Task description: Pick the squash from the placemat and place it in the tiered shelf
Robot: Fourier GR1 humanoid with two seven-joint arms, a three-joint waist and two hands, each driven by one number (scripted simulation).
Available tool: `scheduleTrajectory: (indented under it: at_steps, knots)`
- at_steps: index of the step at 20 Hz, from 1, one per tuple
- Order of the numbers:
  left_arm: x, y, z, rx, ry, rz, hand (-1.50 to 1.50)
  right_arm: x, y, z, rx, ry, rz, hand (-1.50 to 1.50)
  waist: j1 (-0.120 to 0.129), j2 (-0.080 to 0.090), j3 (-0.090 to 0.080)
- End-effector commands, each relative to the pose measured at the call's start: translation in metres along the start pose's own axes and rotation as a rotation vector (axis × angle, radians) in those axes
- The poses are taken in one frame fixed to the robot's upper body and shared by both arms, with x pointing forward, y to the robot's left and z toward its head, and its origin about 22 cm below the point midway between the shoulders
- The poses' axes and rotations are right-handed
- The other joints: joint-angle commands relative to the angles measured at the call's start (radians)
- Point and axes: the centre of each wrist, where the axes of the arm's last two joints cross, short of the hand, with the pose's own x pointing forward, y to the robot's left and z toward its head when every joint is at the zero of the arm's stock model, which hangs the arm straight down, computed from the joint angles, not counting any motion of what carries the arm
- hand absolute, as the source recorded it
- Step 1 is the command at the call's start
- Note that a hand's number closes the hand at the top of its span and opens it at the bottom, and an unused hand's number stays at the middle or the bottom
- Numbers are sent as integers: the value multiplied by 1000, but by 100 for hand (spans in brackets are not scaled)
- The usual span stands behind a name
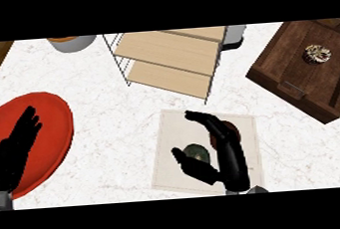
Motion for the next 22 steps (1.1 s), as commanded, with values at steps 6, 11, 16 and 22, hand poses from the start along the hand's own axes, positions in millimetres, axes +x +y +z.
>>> scheduleTrajectory:
  at_steps: [6,11,16,22]
  knots:
    - [-16,14,1,40,16,21,0,-5,36,54,-10,101,404,-150,-36,-6,-3]
    - [-25,4,8,11,24,21,0,6,28,55,119,242,648,-150,-43,-11,-5]
    - [-9,9,-2,18,16,10,0,26,44,56,351,367,916,-150,-23,-1,-3]
    - [-10,4,-4,-5,1,19,0,86,41,46,438,444,1146,-150,-7,3,3]
